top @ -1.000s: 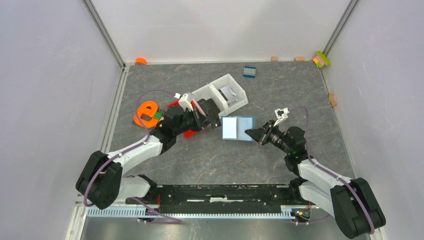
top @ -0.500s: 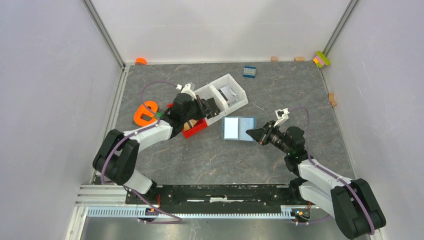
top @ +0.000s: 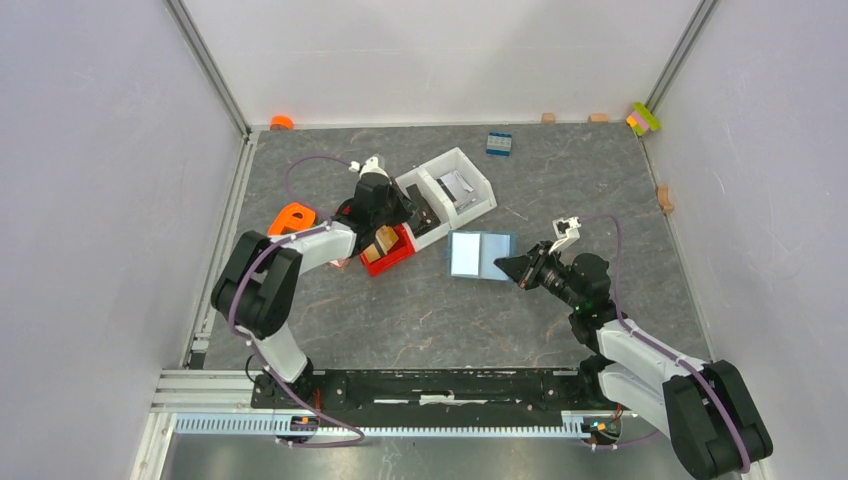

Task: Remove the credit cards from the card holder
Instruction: Place the credit card in the storage box.

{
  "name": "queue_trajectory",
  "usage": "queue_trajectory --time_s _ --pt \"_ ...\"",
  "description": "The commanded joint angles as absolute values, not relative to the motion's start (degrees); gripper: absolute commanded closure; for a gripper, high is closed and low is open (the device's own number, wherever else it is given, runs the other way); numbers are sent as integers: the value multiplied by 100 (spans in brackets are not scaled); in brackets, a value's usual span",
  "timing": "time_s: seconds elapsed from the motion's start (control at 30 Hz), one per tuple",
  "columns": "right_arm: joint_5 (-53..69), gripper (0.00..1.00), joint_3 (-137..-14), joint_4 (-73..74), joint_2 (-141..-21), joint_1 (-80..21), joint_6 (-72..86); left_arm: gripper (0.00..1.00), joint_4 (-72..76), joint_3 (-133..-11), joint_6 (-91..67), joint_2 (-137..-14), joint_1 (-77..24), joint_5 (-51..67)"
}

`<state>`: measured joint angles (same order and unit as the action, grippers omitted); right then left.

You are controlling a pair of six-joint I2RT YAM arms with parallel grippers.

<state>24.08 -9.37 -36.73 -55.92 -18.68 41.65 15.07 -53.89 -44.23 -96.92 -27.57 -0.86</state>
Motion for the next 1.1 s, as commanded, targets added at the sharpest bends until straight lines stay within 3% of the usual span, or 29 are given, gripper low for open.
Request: queue_trajectory --time_s 0.0,0.23,0.37,0.47,0.83,0.93,1.07 --pt "2267 100 -1070 -3828 -5506 -1863 4056 98 1630 -5735 -4641 -10087 -2608 -233" --pt "2237 100 -1063 -3830 -5542 -1861 4060 95 1214 -5825 -4635 -10136 -2423 -450" --pt "2225 100 -1063 -3839 -5555 -1863 4060 72 1116 -5723 -4523 -9895 -2425 -849" --pt "2226 100 -1060 -3834 -5575 -1863 4058 64 1108 -5715 -4509 -9802 -2424 -790" --pt "2246 100 -1064 -3858 -5630 -1859 4052 56 1079 -5223 -4632 -8833 -2441 -645" --pt "2317 100 -1082 -3886 -5644 -1859 4052 39 1037 -5045 -4868 -8448 -2510 -51" --pt "2457 100 -1095 -4002 -5652 -1859 4059 6 943 -4843 -4910 -7936 -2974 342"
